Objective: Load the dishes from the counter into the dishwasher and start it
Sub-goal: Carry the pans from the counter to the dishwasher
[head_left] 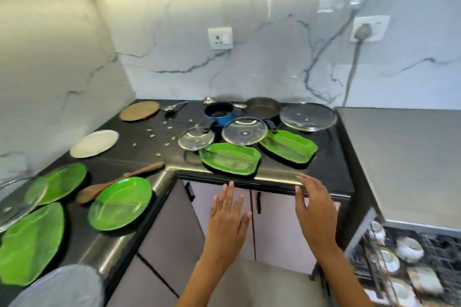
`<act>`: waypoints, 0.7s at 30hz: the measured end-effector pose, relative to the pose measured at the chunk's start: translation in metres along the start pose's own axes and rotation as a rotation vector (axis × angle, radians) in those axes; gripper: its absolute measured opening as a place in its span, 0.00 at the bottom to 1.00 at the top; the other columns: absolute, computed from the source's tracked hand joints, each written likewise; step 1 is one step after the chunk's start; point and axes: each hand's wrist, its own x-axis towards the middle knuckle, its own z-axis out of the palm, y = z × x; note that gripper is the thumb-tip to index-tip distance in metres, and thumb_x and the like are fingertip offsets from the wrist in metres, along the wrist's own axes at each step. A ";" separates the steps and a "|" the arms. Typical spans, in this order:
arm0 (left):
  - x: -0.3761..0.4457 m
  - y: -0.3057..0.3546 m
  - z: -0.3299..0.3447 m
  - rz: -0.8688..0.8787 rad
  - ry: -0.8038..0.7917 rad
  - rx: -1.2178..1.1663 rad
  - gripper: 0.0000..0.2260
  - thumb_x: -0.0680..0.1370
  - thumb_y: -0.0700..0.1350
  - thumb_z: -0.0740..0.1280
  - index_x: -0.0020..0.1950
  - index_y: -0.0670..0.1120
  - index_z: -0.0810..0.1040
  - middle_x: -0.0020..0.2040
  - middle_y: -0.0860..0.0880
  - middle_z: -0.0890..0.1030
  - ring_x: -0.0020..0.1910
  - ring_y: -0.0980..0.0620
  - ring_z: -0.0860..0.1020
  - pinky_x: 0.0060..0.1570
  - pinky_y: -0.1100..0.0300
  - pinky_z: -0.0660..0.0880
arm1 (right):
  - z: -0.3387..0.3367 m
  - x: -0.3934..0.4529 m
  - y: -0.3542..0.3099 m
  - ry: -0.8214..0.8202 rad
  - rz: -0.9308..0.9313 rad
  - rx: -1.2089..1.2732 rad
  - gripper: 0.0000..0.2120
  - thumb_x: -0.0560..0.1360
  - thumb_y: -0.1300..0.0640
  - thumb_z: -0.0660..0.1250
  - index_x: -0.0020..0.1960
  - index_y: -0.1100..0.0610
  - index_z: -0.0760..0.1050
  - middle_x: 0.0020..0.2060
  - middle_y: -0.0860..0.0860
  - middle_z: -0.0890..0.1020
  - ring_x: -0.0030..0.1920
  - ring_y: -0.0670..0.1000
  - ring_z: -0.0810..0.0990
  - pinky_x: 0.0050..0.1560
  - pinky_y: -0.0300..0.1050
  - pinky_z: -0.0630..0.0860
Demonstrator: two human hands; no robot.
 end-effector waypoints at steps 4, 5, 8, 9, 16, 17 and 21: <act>0.028 -0.041 -0.012 -0.112 0.027 0.021 0.28 0.82 0.57 0.44 0.60 0.43 0.79 0.70 0.40 0.70 0.72 0.45 0.62 0.70 0.54 0.54 | 0.054 0.031 -0.032 -0.104 -0.155 -0.017 0.10 0.73 0.65 0.68 0.53 0.60 0.80 0.51 0.53 0.81 0.50 0.52 0.80 0.48 0.42 0.76; 0.034 -0.049 -0.011 -0.130 0.018 0.046 0.29 0.82 0.57 0.43 0.60 0.43 0.79 0.69 0.40 0.71 0.71 0.44 0.65 0.70 0.53 0.55 | 0.065 0.038 -0.035 -0.128 -0.186 -0.029 0.10 0.72 0.66 0.69 0.52 0.60 0.80 0.51 0.53 0.82 0.50 0.53 0.81 0.47 0.42 0.77; 0.068 -0.086 -0.006 -0.176 0.032 0.080 0.30 0.82 0.57 0.42 0.58 0.43 0.80 0.67 0.40 0.73 0.68 0.41 0.69 0.70 0.52 0.57 | 0.111 0.066 -0.050 -0.189 -0.276 -0.072 0.12 0.69 0.67 0.71 0.51 0.61 0.81 0.48 0.53 0.82 0.48 0.53 0.82 0.45 0.44 0.79; 0.085 -0.100 -0.004 -0.184 0.025 0.089 0.29 0.82 0.56 0.43 0.57 0.43 0.81 0.66 0.40 0.74 0.67 0.41 0.71 0.69 0.52 0.58 | 0.128 0.078 -0.055 -0.214 -0.291 -0.085 0.12 0.68 0.67 0.72 0.51 0.61 0.81 0.48 0.53 0.82 0.47 0.53 0.82 0.44 0.44 0.79; 0.233 -0.186 0.027 -0.156 -0.169 0.124 0.22 0.75 0.52 0.54 0.54 0.41 0.82 0.60 0.40 0.79 0.59 0.42 0.78 0.53 0.45 0.75 | 0.229 0.157 -0.060 -0.237 -0.334 -0.131 0.09 0.73 0.63 0.65 0.51 0.59 0.80 0.48 0.51 0.82 0.49 0.51 0.81 0.44 0.42 0.79; 0.253 -0.195 0.033 -0.156 -0.196 0.130 0.24 0.75 0.52 0.53 0.57 0.40 0.81 0.61 0.40 0.78 0.61 0.42 0.77 0.56 0.45 0.74 | 0.240 0.167 -0.059 -0.240 -0.321 -0.138 0.09 0.72 0.64 0.67 0.51 0.59 0.80 0.48 0.50 0.82 0.48 0.50 0.81 0.44 0.41 0.78; 0.317 -0.222 0.062 -0.169 -0.365 0.218 0.27 0.82 0.54 0.51 0.76 0.40 0.55 0.76 0.40 0.57 0.75 0.43 0.56 0.72 0.48 0.52 | 0.273 0.191 -0.053 -0.259 -0.265 -0.150 0.10 0.71 0.65 0.69 0.52 0.59 0.80 0.49 0.50 0.82 0.47 0.47 0.81 0.44 0.36 0.78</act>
